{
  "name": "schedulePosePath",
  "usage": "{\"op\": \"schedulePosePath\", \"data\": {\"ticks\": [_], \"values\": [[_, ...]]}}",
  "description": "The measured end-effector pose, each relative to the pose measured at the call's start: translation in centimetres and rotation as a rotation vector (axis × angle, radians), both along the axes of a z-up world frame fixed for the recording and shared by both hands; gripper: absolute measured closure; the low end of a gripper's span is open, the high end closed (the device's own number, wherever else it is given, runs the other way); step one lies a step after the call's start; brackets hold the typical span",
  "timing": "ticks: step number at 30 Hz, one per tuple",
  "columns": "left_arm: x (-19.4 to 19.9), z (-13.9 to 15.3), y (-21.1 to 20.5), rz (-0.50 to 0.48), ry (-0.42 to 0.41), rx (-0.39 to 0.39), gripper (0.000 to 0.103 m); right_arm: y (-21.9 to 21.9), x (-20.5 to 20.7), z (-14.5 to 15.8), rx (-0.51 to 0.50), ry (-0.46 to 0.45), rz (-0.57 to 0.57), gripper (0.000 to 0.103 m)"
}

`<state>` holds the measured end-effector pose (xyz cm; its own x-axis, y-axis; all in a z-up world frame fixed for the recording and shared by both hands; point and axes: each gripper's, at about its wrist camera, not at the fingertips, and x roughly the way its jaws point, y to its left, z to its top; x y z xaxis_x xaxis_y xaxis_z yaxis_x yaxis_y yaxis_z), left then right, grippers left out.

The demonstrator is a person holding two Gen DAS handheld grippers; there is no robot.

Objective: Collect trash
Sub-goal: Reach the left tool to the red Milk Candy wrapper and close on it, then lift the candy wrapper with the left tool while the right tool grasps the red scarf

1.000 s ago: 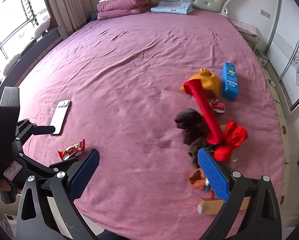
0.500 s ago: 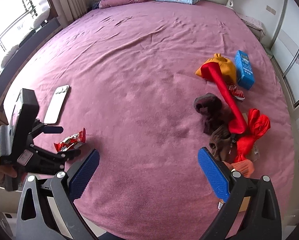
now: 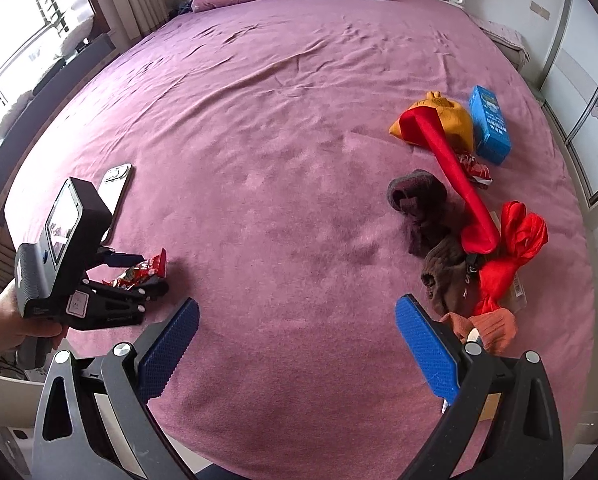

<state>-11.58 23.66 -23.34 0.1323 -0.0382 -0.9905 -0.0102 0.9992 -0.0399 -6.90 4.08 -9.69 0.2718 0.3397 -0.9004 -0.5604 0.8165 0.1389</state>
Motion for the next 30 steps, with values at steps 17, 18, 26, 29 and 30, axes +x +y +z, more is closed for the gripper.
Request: {"op": "schedulePosePath", "data": {"ticks": [17, 18, 26, 29, 30], "values": [[7.4, 8.2, -7.6, -0.010, -0.130, -0.159, 0.076, -6.0, 5.6, 1.1, 0.026, -0.005, -0.075, 0.009], [7.9, 8.6, -8.0, -0.007, -0.136, -0.169, 0.076, -6.5, 6.1, 1.2, 0.025, -0.012, -0.076, 0.009], [13.6, 8.7, -11.7, 0.014, -0.185, -0.181, 0.076, -9.4, 11.5, 1.2, 0.020, -0.034, -0.055, 0.012], [15.1, 8.7, -12.6, 0.026, -0.190, -0.186, 0.076, -9.6, 13.6, 0.7, 0.010, -0.038, -0.036, 0.013], [15.3, 8.6, -12.7, 0.031, -0.191, -0.187, 0.076, -9.6, 14.3, 0.4, 0.005, -0.036, -0.028, 0.015]]}}
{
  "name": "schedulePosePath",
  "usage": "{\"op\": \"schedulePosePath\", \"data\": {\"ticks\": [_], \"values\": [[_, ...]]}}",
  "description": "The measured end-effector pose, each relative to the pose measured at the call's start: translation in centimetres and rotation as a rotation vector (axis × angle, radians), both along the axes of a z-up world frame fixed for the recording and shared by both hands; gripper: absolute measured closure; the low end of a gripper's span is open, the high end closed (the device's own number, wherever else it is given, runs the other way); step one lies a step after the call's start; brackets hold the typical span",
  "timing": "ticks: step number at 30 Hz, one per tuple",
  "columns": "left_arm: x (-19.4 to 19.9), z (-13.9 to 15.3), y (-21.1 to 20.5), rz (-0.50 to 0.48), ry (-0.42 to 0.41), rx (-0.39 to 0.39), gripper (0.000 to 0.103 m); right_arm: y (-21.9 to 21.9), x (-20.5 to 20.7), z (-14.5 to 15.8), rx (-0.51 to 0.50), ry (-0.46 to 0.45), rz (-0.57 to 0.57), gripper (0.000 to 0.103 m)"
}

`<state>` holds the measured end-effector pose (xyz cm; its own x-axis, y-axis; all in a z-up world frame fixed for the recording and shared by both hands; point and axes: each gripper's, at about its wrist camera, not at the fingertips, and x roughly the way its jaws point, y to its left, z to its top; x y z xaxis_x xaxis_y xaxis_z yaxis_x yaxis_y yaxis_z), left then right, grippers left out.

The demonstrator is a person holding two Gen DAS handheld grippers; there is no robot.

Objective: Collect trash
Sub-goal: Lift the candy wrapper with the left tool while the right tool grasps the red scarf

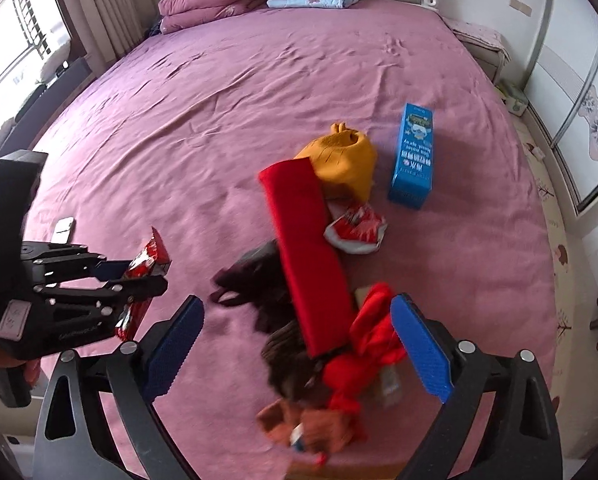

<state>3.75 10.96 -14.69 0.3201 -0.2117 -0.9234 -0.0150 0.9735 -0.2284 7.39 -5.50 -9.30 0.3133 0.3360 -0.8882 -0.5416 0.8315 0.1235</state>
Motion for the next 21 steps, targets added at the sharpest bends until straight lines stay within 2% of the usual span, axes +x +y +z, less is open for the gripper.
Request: {"op": "schedulePosePath", "data": {"ticks": [4, 8, 10, 12, 14, 17, 18, 21], "values": [[1.5, -0.1, -0.8, 0.027, 0.006, -0.024, 0.076, 0.5, 2.4, -1.6, -0.020, 0.043, 0.039, 0.025], [2.9, -0.6, -1.3, 0.037, 0.021, -0.027, 0.076, 1.5, 3.7, -3.4, -0.035, 0.083, 0.093, 0.028], [3.4, -0.8, -1.5, 0.042, 0.027, -0.023, 0.076, 2.0, 4.0, -4.4, -0.047, 0.107, 0.118, 0.040], [3.7, -0.8, -1.6, 0.047, 0.029, -0.024, 0.076, 2.4, 4.5, -5.6, -0.075, 0.135, 0.122, 0.044], [3.9, -0.8, -1.6, 0.052, 0.033, -0.025, 0.076, 2.5, 5.0, -6.3, -0.087, 0.152, 0.119, 0.054], [4.1, -0.6, -1.8, 0.059, 0.036, -0.031, 0.076, 2.0, 5.7, -6.3, -0.048, 0.184, 0.106, 0.079], [4.2, -0.5, -1.9, 0.058, 0.036, -0.028, 0.076, 1.8, 5.8, -6.2, -0.040, 0.196, 0.105, 0.090], [4.2, -0.1, -2.3, 0.054, 0.038, -0.023, 0.076, 1.6, 5.7, -5.3, -0.036, 0.191, 0.112, 0.099]]}}
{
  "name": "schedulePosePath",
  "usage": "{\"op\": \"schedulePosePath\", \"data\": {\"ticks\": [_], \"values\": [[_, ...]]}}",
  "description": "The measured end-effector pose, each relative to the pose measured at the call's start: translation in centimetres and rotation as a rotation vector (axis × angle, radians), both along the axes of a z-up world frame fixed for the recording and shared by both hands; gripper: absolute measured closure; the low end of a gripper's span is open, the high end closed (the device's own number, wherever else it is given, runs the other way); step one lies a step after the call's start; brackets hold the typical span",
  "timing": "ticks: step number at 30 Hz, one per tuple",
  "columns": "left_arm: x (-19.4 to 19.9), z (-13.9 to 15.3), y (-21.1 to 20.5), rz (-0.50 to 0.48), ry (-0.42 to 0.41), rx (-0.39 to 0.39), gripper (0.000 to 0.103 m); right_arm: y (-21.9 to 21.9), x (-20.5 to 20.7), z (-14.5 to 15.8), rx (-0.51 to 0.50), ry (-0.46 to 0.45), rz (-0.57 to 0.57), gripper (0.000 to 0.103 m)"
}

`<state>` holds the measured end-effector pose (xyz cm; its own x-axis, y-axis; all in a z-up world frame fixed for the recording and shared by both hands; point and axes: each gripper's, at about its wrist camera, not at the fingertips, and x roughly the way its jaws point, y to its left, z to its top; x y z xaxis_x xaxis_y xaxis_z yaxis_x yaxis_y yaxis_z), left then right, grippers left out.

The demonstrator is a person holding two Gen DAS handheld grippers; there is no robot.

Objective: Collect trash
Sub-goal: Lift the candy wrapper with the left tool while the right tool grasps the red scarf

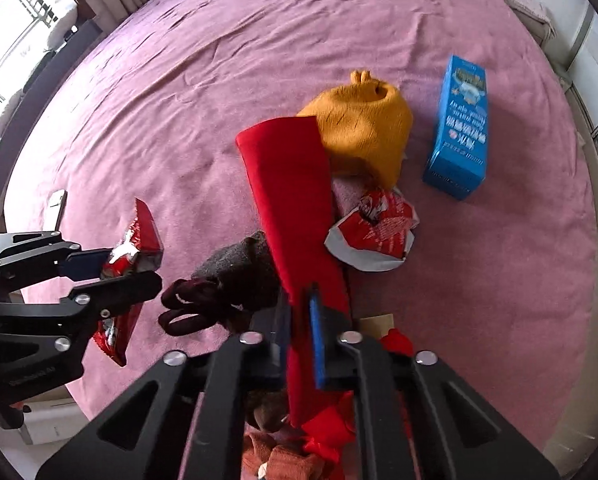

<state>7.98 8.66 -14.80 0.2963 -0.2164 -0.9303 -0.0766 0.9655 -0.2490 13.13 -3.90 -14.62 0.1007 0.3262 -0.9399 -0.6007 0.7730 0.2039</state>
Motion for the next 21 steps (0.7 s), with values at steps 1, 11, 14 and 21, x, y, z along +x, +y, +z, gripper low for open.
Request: {"op": "schedulePosePath", "data": {"ticks": [1, 11, 14, 21], "values": [[0.0, 0.3, -0.2, -0.001, -0.002, 0.000, 0.076, -0.1, -0.1, 0.4, 0.009, 0.003, -0.002, 0.099], [-0.9, 3.8, -2.8, -0.018, -0.022, 0.022, 0.076, -4.5, -1.9, 7.3, 0.167, -0.038, -0.073, 0.100], [-0.9, 5.3, -4.9, -0.042, -0.045, 0.020, 0.076, -6.7, -2.1, 8.8, 0.194, -0.041, -0.102, 0.100], [0.6, 7.1, -12.3, -0.126, -0.064, 0.022, 0.076, -13.3, -2.1, 10.5, 0.191, -0.072, -0.152, 0.100]]}}
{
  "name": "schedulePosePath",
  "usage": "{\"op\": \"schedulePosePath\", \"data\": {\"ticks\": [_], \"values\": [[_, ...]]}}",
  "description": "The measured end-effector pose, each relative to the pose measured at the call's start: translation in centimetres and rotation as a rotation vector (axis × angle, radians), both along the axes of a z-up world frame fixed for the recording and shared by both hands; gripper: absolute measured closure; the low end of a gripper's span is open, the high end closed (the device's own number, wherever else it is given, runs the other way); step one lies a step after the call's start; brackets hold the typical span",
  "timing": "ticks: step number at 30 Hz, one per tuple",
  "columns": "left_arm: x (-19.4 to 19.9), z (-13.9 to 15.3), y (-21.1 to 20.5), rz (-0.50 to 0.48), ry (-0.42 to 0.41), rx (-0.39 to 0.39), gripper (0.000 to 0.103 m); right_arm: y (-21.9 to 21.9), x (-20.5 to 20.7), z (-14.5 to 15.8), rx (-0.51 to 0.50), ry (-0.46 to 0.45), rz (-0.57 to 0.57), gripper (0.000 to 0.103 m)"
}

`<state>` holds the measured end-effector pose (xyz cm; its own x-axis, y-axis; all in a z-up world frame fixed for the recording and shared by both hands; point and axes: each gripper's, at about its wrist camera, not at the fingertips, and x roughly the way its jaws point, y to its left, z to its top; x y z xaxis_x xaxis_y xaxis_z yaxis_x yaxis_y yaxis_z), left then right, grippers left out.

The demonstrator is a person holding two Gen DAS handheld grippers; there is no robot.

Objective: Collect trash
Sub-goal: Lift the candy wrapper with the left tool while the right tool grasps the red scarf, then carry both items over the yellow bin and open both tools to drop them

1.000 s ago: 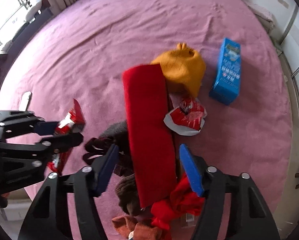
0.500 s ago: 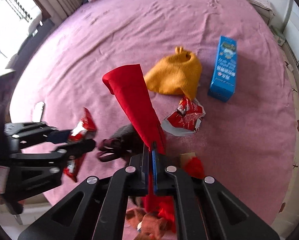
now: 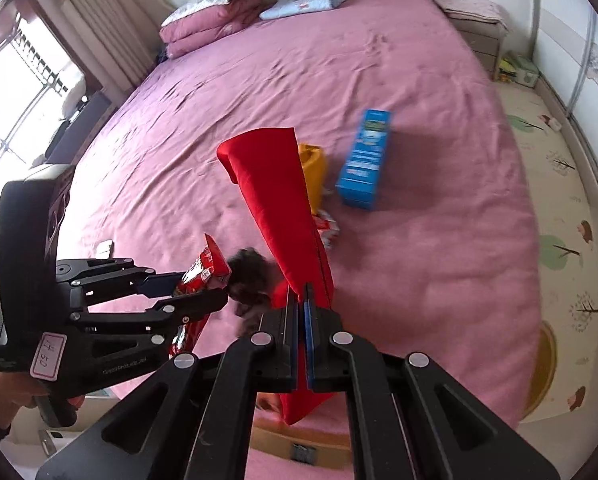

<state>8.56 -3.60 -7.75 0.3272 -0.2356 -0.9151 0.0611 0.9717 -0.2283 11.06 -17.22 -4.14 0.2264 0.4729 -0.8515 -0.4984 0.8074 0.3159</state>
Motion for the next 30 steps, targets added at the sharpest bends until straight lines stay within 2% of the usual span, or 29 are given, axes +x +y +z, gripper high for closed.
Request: {"op": "schedulePosePath", "data": {"ticks": [16, 30], "values": [[6.2, -0.5, -21.2, -0.215, 0.022, -0.042, 0.076, -21.3, 1.2, -0.6, -0.057, 0.023, -0.206, 0.100], [10.9, -4.0, -37.8, -0.448, 0.063, -0.115, 0.075, -35.9, 2.3, -4.3, -0.108, 0.093, -0.425, 0.100]]}}
